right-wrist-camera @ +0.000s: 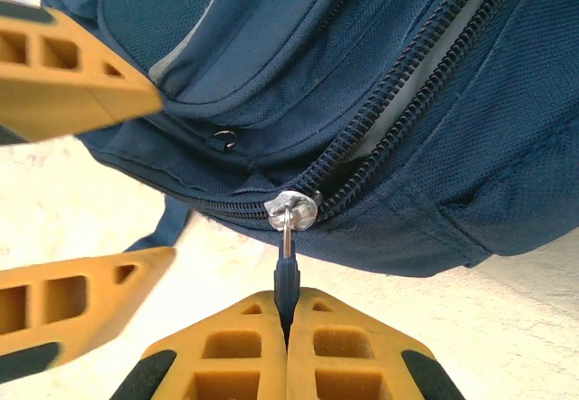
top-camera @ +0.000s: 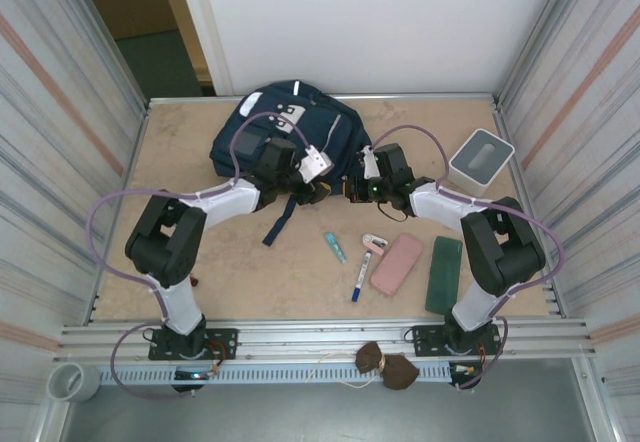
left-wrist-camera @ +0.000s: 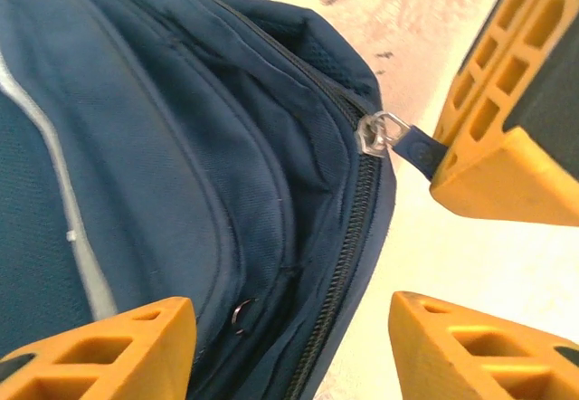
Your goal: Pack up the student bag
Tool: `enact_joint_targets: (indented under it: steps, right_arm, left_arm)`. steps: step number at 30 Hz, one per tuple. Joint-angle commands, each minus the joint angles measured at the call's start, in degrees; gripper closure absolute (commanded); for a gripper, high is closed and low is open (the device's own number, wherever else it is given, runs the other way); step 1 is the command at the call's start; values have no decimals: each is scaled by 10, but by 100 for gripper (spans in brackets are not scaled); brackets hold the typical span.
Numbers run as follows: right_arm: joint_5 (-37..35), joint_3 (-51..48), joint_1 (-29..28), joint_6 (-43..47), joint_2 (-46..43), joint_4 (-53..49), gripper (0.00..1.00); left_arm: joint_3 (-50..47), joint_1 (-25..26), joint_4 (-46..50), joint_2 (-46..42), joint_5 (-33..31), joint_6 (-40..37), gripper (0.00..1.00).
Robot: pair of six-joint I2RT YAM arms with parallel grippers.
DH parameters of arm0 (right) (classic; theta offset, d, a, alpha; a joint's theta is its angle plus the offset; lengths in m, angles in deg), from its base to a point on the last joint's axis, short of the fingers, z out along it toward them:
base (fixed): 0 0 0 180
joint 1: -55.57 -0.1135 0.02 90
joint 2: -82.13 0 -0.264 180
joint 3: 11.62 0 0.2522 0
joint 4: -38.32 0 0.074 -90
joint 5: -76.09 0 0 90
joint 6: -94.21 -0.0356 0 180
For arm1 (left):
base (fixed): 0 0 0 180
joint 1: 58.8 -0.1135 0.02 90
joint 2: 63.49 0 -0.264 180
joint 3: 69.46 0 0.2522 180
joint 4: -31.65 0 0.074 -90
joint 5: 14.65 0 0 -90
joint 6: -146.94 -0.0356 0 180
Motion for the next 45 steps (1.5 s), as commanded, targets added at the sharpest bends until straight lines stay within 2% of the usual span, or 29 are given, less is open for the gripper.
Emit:
enact_joint_targets:
  steps: [1,3,6,10,11,18,31,32,37,39,42,45]
  right_arm:
    - [24,4,4,-14,-34,2,100]
    - [27,0,5,-12,-36,3,100]
    - [29,-5,11,-7,-42,-5,100]
    - [-27,-5,21,15,-51,-52,100]
    - [-49,-2,22,22,-50,-70,100]
    - [-97,14,29,44,-33,-108,100]
    - [-126,56,29,47,-11,-171,100]
    - [-118,57,29,46,-13,-169,100]
    - [-45,50,24,27,-29,-128,100]
    - [-30,49,21,18,-34,-117,100]
    - [-21,50,14,8,-41,-112,100]
    - [-19,49,10,3,-49,-111,100]
  left_arm:
    - [28,0,31,14,19,-55,47]
    - [37,0,45,22,16,-62,56]
    - [42,-2,64,25,13,-77,75]
    - [36,-13,83,5,32,-83,98]
    - [30,-17,78,-3,34,-76,100]
    - [-43,-44,0,-57,66,-41,100]
    - [-85,-85,3,-93,80,-40,100]
    - [-82,-84,10,-92,81,-41,98]
    - [-60,-68,48,-91,71,-45,60]
    - [-49,-50,55,-94,65,-51,51]
    - [-27,-19,61,-88,55,-64,45]
    - [6,5,75,-62,51,-74,43]
